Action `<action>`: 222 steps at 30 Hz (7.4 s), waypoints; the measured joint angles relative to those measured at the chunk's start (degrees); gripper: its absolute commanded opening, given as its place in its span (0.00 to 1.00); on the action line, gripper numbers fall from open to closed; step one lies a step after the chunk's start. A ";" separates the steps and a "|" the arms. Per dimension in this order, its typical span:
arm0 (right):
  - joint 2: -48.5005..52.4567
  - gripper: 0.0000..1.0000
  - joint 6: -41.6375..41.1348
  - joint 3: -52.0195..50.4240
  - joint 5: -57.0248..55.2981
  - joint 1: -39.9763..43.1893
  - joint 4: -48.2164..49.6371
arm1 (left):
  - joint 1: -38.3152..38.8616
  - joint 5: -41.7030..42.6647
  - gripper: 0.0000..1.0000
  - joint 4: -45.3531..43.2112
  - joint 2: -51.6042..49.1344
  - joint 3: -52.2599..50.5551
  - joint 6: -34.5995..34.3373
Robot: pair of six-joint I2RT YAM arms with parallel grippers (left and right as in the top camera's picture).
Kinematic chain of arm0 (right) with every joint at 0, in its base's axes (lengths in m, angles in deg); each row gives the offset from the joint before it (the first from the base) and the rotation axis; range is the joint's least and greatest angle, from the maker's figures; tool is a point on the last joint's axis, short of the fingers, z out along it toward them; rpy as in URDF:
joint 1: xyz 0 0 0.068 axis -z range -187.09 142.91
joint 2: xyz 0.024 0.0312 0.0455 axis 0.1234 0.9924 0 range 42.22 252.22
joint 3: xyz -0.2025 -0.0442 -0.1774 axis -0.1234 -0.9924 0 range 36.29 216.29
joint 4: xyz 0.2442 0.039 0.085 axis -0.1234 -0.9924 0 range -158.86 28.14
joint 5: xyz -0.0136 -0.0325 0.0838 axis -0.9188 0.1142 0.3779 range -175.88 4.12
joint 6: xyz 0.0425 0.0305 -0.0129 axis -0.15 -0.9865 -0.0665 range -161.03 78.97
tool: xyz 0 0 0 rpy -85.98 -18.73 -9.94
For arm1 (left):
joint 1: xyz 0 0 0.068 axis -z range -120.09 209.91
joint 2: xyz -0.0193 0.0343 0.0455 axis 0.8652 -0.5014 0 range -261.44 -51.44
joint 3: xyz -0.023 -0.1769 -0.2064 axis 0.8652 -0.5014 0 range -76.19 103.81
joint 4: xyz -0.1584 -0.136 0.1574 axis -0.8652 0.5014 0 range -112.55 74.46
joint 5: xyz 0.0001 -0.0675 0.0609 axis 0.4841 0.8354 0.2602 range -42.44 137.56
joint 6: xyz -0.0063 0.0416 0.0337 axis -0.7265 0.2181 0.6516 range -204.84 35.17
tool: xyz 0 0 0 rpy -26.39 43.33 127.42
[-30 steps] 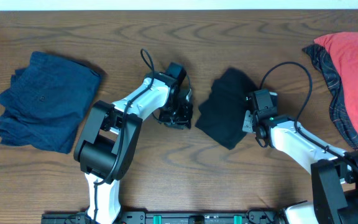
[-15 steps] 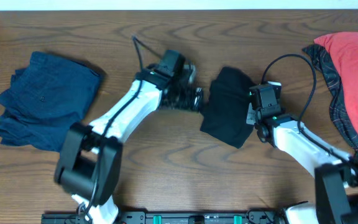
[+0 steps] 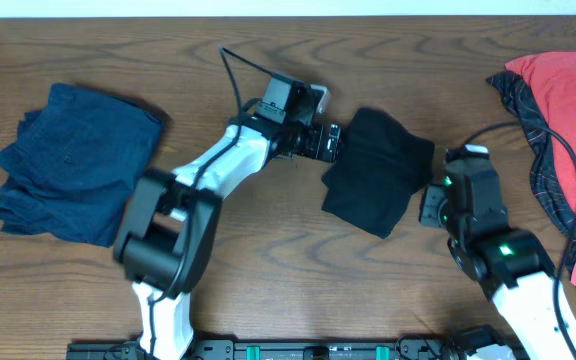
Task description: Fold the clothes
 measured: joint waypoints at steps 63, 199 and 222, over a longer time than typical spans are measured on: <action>-4.55 0.34 0.00 0.00 3.50 0.00 -8.04 | -54.84 -26.10 0.06 18.10 22.93 4.44 -8.72; 7.34 0.99 8.35 0.20 14.88 7.02 11.13 | -19.21 -28.83 1.00 58.14 31.65 4.15 -6.38; -29.66 0.99 5.81 -4.26 1.25 7.41 -3.72 | -7.39 -41.72 0.98 27.41 86.12 -33.16 -9.44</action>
